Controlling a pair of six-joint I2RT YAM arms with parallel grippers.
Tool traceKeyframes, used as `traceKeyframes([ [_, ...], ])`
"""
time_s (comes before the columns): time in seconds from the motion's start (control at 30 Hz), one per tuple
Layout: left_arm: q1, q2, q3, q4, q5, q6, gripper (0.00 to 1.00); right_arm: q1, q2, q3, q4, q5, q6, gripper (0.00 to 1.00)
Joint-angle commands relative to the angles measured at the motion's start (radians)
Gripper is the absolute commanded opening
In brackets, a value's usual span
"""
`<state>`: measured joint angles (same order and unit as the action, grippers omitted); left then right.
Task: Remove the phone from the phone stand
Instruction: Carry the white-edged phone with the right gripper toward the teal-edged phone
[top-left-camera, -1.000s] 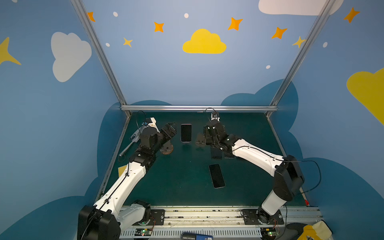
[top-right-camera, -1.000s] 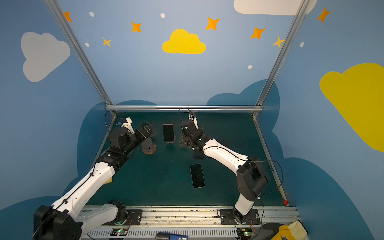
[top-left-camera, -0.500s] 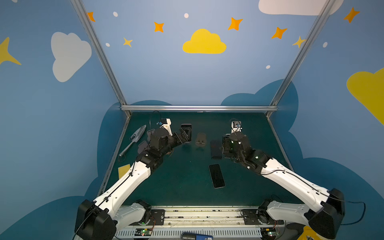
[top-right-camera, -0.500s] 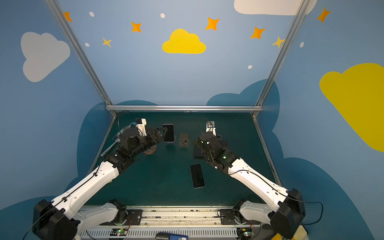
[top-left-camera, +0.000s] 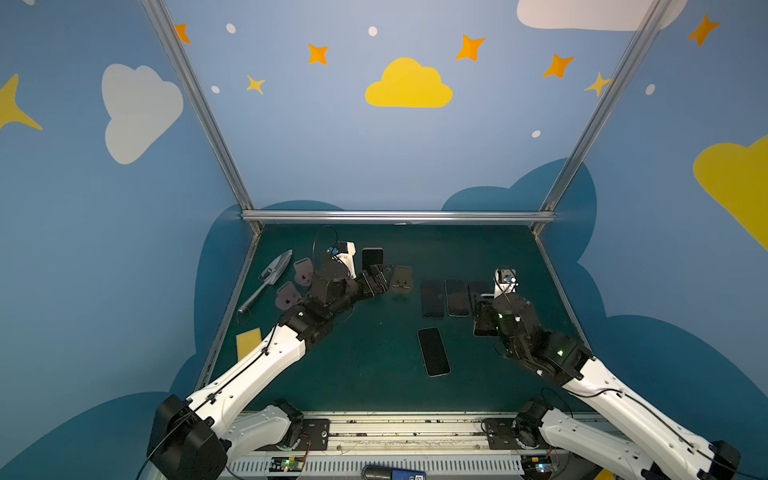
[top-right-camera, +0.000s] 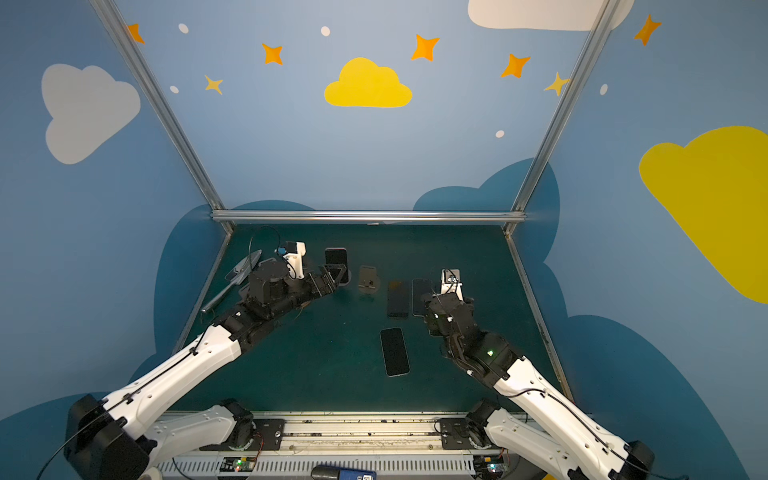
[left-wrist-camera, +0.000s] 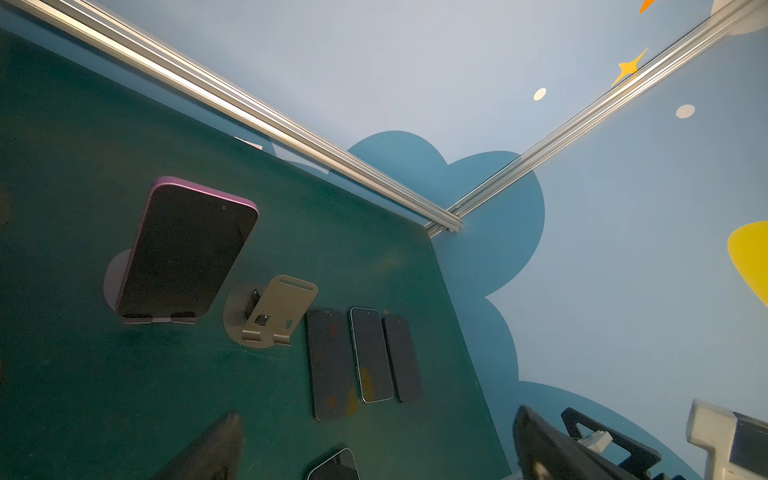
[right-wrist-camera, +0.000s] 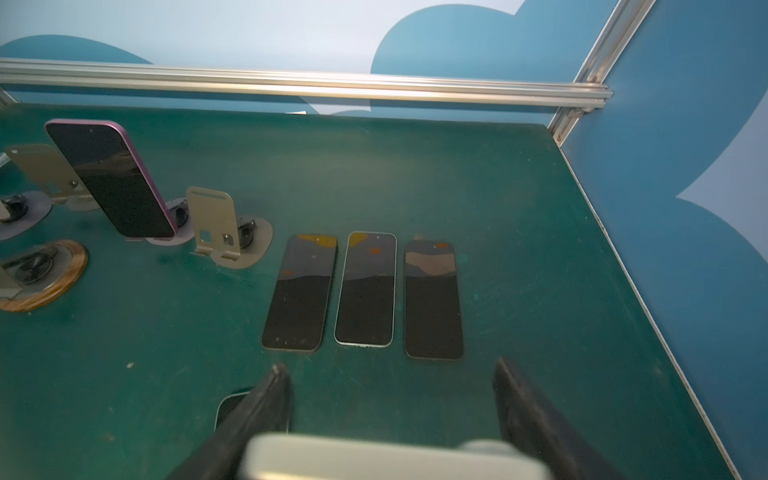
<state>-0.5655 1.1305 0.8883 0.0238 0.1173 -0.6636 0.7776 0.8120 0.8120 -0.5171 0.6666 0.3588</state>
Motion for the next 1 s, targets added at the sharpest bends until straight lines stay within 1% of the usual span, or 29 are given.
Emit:
traceKeyframes([
  [0.0, -0.013, 0.008, 0.040, -0.014, -0.018, 0.028, 1.00, -0.001, -0.035, -0.027, -0.036, -0.027, 0.035, 0.60],
  [0.23, -0.026, 0.031, 0.060, -0.039, 0.000, 0.029, 1.00, -0.003, -0.041, -0.066, -0.073, -0.048, 0.079, 0.61],
  [0.4, -0.036, 0.035, 0.061, -0.045, -0.008, 0.036, 1.00, -0.010, -0.037, -0.089, -0.090, -0.083, 0.098, 0.61],
  [0.73, -0.049, 0.053, 0.072, -0.062, -0.017, 0.048, 1.00, -0.064, 0.000, -0.152, -0.049, -0.204, 0.133, 0.61],
  [0.97, -0.051, 0.071, 0.074, -0.065, -0.015, 0.048, 1.00, -0.091, -0.015, -0.198, -0.057, -0.254, 0.149, 0.61],
])
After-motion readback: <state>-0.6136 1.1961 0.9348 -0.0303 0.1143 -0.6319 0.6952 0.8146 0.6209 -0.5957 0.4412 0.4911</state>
